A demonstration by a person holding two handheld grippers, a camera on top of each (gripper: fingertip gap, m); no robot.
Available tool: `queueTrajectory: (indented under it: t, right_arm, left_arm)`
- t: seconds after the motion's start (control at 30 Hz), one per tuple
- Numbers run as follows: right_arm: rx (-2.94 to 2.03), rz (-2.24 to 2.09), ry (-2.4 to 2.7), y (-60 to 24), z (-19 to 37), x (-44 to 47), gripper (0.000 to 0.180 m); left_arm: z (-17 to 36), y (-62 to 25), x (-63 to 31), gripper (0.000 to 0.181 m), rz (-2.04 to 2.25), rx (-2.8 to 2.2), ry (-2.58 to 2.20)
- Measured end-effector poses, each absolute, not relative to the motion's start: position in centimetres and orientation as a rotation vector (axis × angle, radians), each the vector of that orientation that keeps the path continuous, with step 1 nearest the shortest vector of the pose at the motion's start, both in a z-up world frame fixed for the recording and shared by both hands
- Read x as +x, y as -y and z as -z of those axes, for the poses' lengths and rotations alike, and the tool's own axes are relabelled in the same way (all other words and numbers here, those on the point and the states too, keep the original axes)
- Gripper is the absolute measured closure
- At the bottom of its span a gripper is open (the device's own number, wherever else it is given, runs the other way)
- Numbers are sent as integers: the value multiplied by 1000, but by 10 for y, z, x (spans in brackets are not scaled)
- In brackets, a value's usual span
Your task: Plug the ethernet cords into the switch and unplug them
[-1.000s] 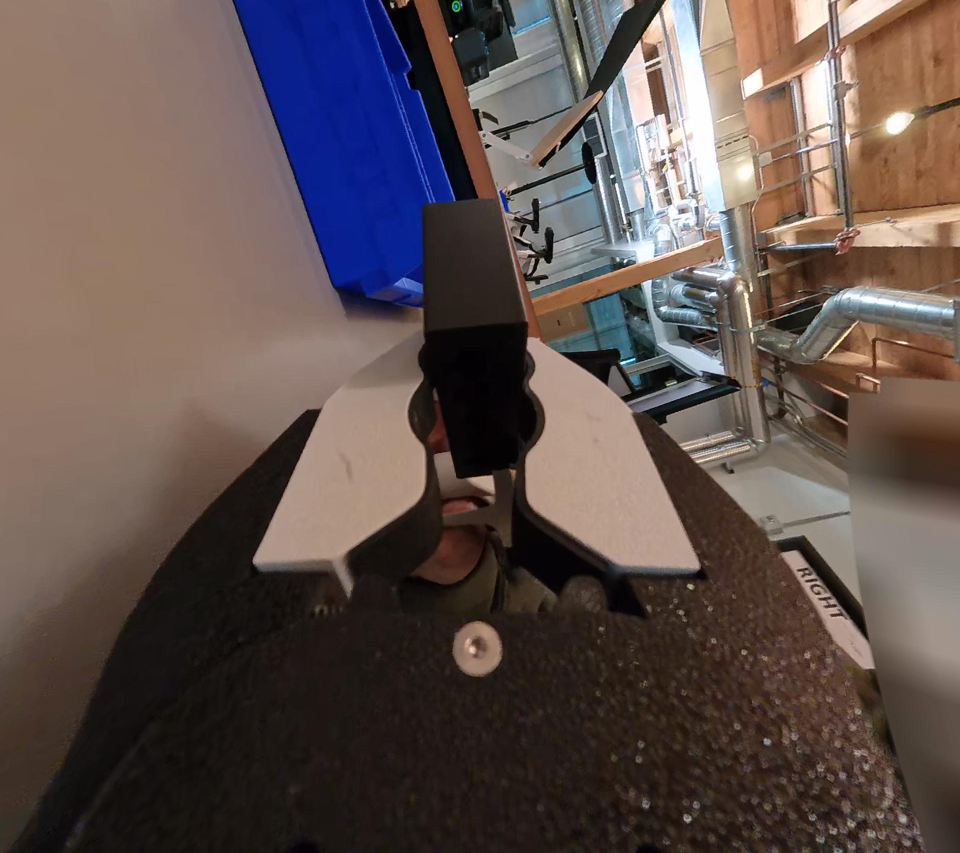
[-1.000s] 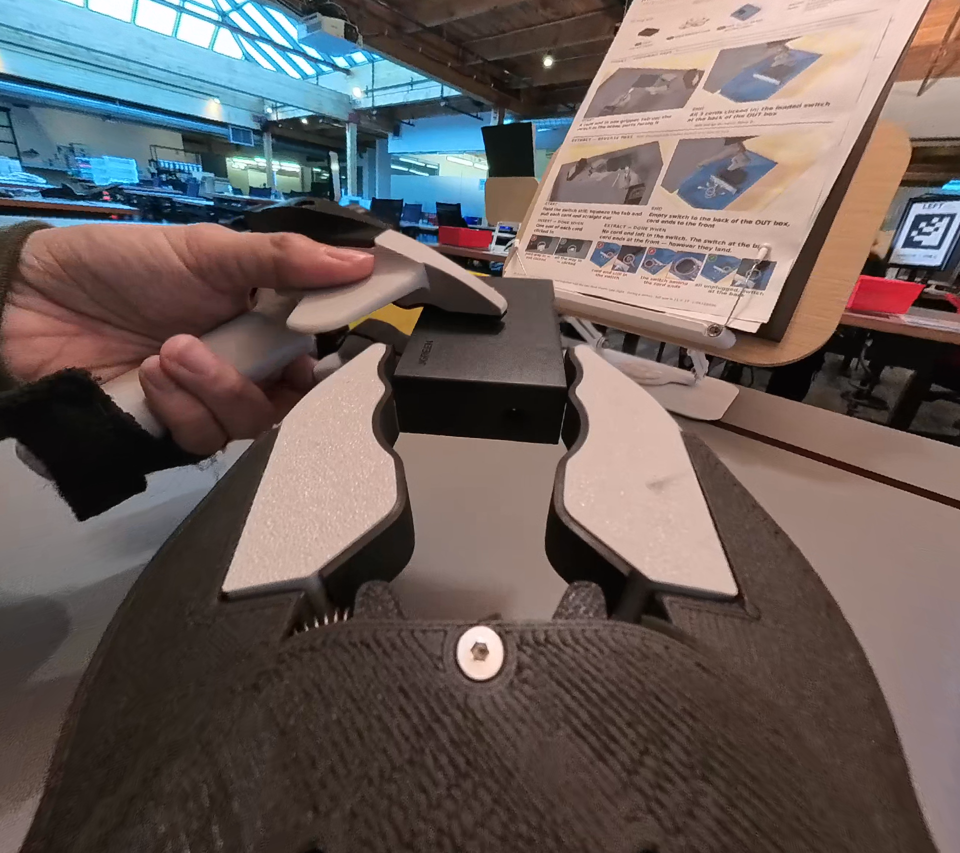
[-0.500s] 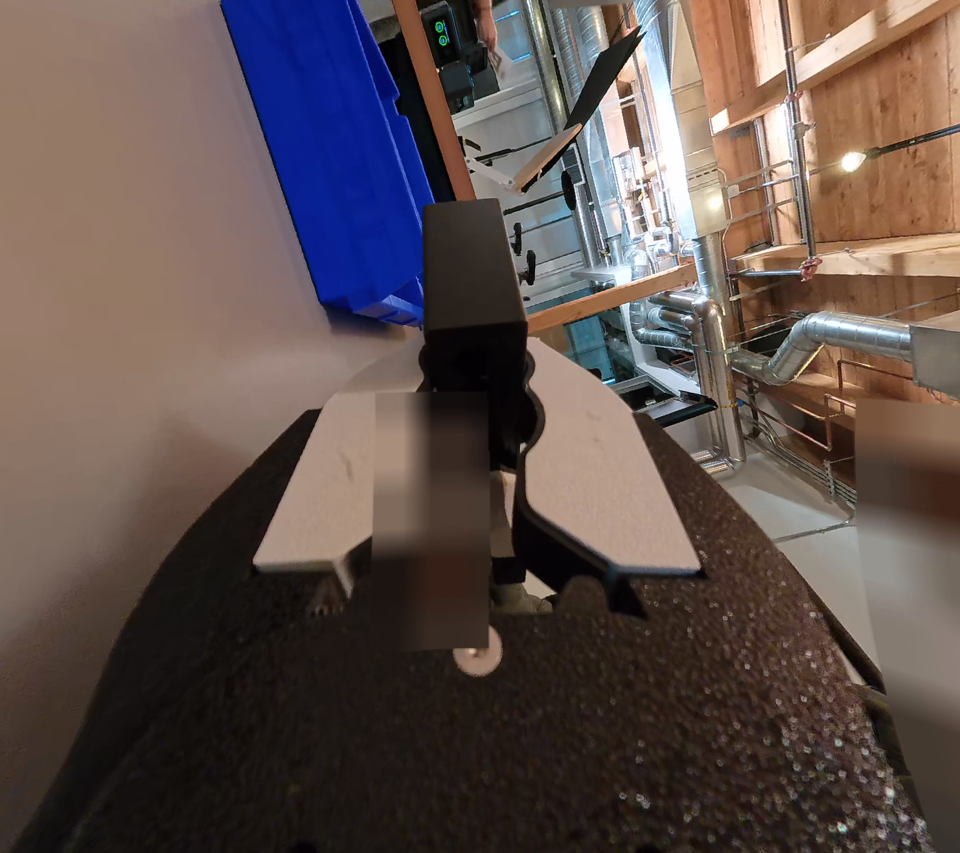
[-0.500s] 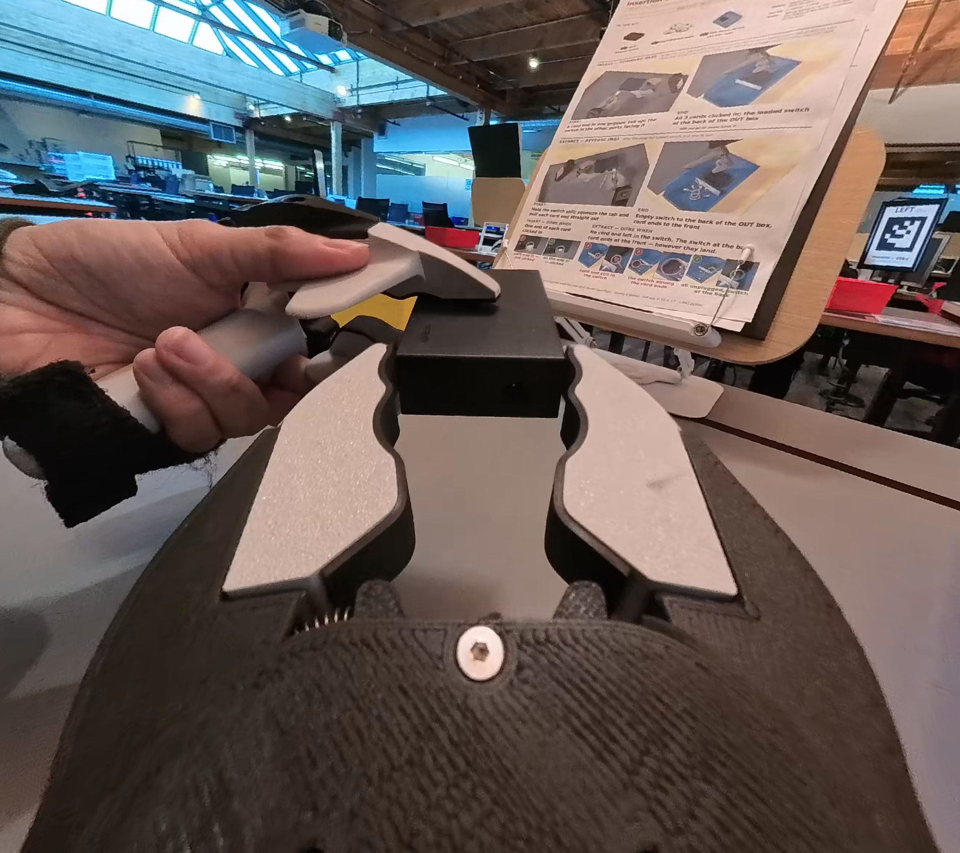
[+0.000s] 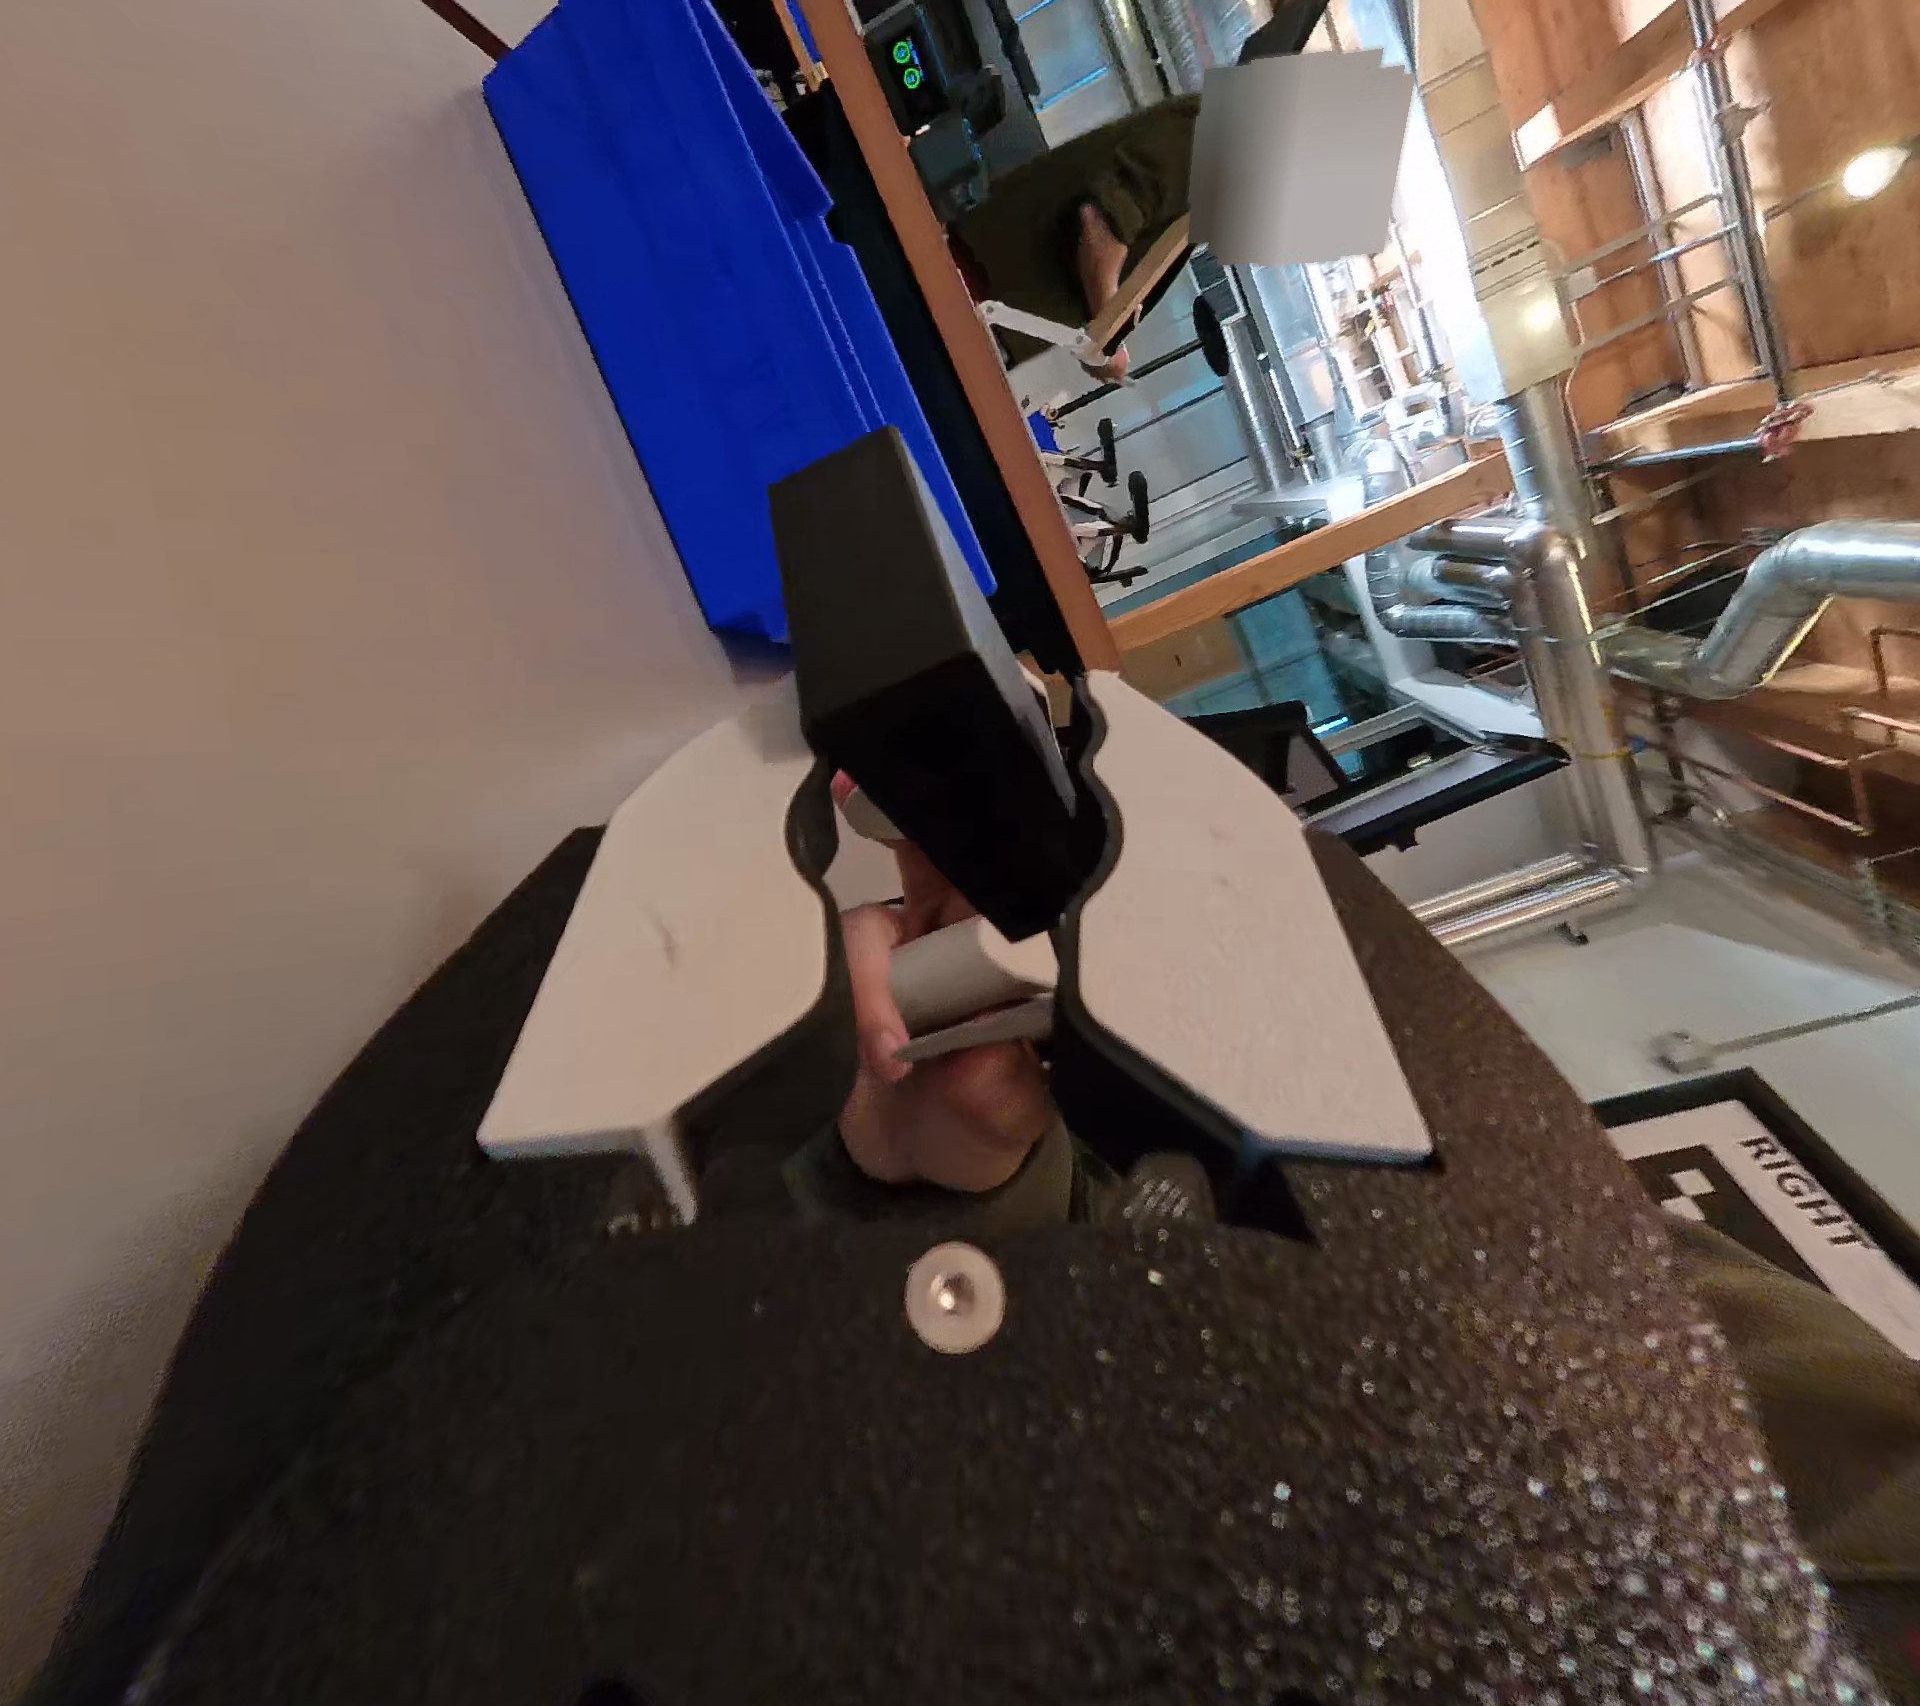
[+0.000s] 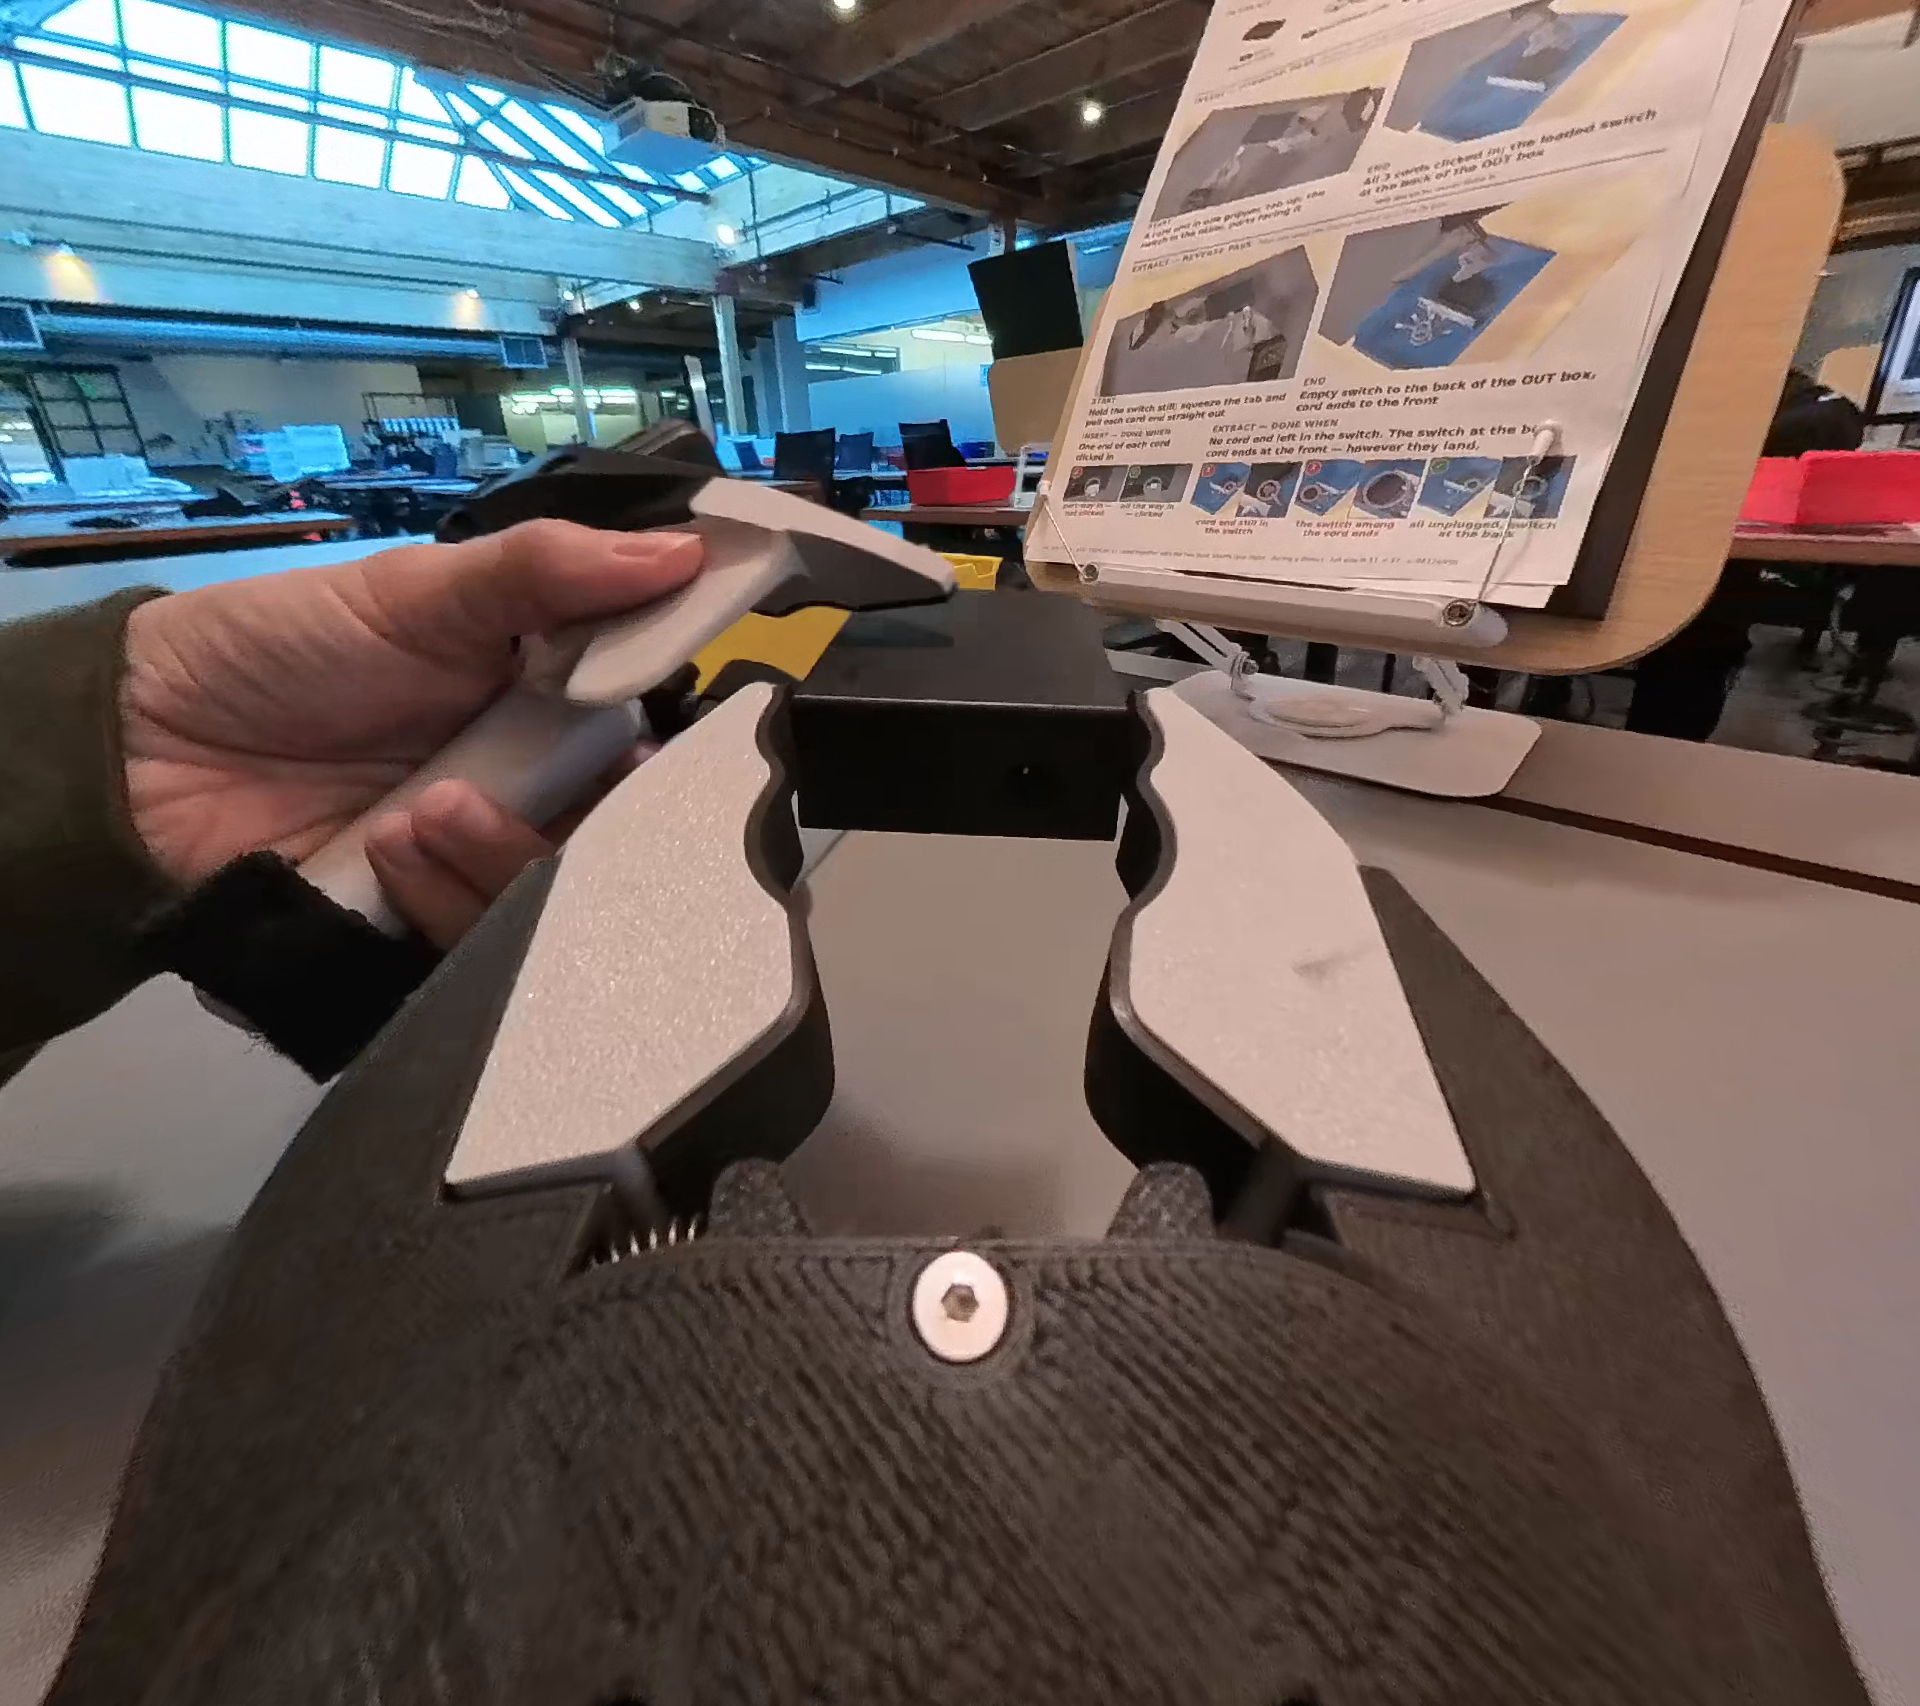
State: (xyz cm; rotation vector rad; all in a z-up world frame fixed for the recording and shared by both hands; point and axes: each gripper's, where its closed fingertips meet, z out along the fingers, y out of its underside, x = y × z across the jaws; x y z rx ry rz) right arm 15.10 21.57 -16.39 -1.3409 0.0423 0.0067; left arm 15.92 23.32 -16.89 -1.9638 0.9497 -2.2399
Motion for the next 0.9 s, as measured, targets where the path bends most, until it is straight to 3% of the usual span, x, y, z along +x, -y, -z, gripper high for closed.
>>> queueTrajectory:
  t: [0.5,0.9]
  right_arm:
    - [-1360,103,29,-221,169,145,119]
    - [-1385,94,9,-217,168,149,118]
  left_arm:
    - [167,-232,159,153,2357,-2019,-837]
    - [170,-223,163,148,2279,-1984,-938]
